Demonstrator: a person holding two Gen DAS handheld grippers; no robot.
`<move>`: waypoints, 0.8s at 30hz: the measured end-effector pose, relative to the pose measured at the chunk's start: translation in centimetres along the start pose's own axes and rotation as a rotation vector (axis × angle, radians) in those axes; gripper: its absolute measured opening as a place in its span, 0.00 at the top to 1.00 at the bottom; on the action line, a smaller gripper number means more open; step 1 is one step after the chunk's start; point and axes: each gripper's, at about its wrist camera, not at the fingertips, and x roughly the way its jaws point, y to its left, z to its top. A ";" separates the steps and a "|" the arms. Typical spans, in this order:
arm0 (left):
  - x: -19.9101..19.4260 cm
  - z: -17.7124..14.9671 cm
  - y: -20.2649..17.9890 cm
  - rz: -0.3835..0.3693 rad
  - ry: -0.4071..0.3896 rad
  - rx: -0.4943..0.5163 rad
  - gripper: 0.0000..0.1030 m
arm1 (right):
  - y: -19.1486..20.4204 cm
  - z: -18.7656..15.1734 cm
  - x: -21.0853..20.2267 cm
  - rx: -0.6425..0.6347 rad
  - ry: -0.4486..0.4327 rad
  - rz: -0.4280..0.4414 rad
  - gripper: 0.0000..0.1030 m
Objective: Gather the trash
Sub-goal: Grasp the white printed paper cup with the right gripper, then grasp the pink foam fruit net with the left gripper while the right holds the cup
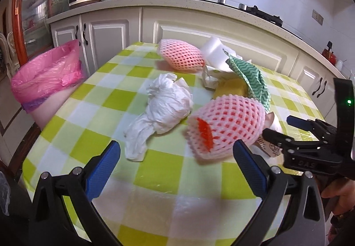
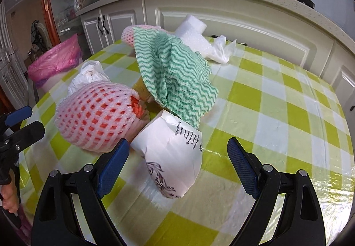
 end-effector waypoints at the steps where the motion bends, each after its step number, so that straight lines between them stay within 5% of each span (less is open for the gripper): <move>1: 0.1 0.0 -0.1 0.002 0.001 -0.001 0.05 | -0.2 0.0 0.1 0.003 0.007 0.017 0.24; 5: 1.0 -0.1 -0.5 0.002 0.022 -0.009 0.05 | -0.9 -0.6 0.6 0.017 0.034 0.073 0.36; 14: 2.3 0.2 -3.7 -0.008 0.024 -0.006 0.05 | -3.9 -2.4 -3.0 0.087 -0.032 0.052 0.37; 24: 5.7 1.8 -8.6 0.066 0.022 0.043 0.05 | -7.6 -3.6 -5.1 0.160 -0.076 0.017 0.37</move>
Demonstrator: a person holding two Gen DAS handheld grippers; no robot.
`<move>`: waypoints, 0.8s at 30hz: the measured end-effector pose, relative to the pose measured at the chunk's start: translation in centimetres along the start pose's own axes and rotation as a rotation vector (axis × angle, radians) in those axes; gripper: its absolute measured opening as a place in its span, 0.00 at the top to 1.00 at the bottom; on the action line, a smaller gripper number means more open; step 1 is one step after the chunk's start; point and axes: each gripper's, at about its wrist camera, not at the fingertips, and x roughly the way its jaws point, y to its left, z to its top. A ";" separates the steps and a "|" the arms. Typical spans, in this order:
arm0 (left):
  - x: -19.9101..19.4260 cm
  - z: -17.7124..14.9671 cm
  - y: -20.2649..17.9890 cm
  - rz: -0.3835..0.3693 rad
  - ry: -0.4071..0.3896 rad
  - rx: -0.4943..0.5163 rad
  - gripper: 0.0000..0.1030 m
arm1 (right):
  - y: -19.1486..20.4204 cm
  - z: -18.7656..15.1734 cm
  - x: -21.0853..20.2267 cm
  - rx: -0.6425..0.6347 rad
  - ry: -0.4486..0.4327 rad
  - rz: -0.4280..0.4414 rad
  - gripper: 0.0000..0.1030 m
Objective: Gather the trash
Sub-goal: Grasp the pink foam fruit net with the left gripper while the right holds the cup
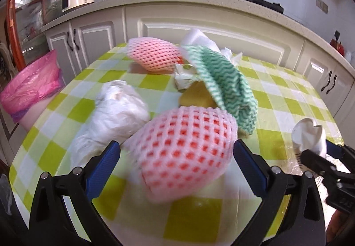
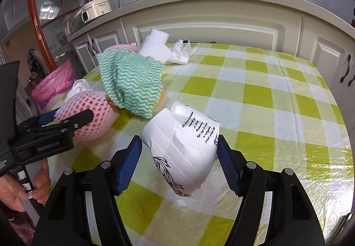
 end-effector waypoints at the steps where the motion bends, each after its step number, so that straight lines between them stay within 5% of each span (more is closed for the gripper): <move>1: 0.4 -0.1 -0.4 0.003 0.002 0.016 0.11 | -0.2 -0.1 -0.1 0.006 -0.001 0.000 0.37; 2: 0.7 -0.2 -0.6 -0.003 0.005 0.029 0.16 | -0.3 -0.2 -0.1 0.009 -0.002 -0.003 0.37; 4: 1.3 -0.5 -1.2 -0.042 0.027 0.060 0.53 | -0.4 -0.3 -0.3 0.019 -0.010 -0.008 0.37; 9: 0.4 -1.5 -1.4 -0.097 0.017 0.088 0.79 | 0.2 -0.6 -0.8 0.016 -0.024 -0.013 0.37; 24: -9.2 -1.7 4.7 -0.073 -0.165 0.089 0.84 | 6.9 0.5 -4.2 -0.111 -0.089 0.020 0.37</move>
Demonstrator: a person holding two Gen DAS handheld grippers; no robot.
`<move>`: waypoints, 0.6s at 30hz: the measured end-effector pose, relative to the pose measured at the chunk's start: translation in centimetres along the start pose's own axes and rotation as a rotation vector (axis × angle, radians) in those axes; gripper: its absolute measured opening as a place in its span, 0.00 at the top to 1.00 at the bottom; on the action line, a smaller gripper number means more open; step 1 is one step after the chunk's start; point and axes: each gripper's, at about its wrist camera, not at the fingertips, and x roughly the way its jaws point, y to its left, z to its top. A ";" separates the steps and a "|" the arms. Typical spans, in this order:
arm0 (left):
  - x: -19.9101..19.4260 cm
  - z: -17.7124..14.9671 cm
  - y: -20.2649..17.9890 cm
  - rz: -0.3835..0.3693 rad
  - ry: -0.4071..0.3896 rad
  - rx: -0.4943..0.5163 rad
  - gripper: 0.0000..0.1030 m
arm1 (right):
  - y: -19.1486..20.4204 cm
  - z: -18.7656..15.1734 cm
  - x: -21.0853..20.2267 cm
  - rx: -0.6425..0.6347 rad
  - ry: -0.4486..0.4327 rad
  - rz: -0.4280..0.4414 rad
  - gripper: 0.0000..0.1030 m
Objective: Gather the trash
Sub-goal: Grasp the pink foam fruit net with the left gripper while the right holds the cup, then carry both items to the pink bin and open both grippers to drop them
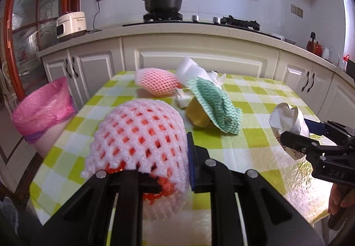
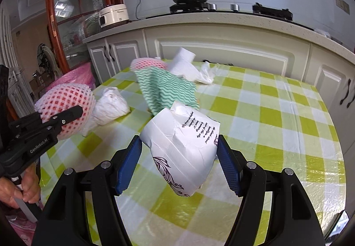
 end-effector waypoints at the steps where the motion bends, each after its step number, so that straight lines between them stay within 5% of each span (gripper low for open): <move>1: -0.7 0.0 0.7 0.008 -0.005 -0.002 0.84 | 0.6 0.2 -0.1 -0.011 -0.002 0.006 0.37; 18: -5.3 0.0 11.8 0.189 -0.054 -0.122 0.84 | 12.2 5.0 3.5 -0.195 -0.031 0.191 0.36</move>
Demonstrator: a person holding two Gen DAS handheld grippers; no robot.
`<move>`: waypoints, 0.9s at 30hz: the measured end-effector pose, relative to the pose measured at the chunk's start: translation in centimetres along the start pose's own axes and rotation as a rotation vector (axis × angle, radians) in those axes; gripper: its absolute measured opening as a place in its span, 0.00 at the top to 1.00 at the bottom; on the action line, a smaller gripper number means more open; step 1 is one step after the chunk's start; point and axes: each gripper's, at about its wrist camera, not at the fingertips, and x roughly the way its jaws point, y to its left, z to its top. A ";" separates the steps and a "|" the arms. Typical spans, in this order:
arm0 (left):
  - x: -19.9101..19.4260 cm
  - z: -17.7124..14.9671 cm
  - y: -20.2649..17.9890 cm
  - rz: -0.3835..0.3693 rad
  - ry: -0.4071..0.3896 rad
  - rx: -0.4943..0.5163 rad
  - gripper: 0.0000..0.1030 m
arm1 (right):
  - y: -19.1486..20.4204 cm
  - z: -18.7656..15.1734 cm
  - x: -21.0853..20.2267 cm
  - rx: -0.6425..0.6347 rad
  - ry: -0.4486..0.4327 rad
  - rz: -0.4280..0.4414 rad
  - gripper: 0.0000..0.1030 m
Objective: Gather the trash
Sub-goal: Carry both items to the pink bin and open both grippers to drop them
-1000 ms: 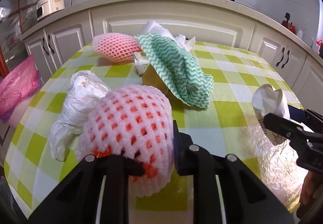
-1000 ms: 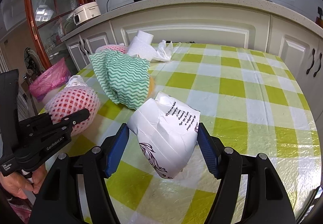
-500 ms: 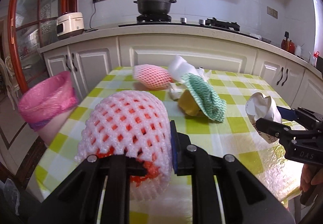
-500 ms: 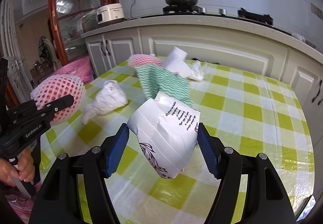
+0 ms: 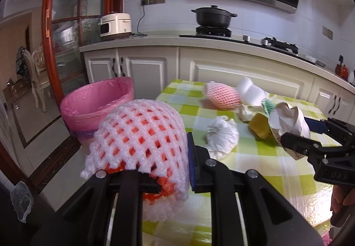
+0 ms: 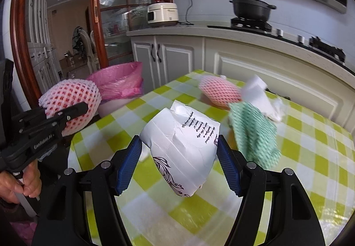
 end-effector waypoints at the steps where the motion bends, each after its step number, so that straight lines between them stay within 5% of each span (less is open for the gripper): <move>1: 0.1 0.1 0.6 0.014 0.000 -0.006 0.84 | 0.4 0.5 0.6 -0.007 -0.001 0.011 0.36; 14: 2.9 3.4 7.7 0.129 -0.024 -0.053 0.84 | 5.1 8.3 9.5 -0.092 -0.023 0.158 0.36; 27: 10.6 9.5 16.8 0.168 -0.023 -0.066 0.81 | 9.2 15.6 18.4 -0.137 -0.001 0.283 0.36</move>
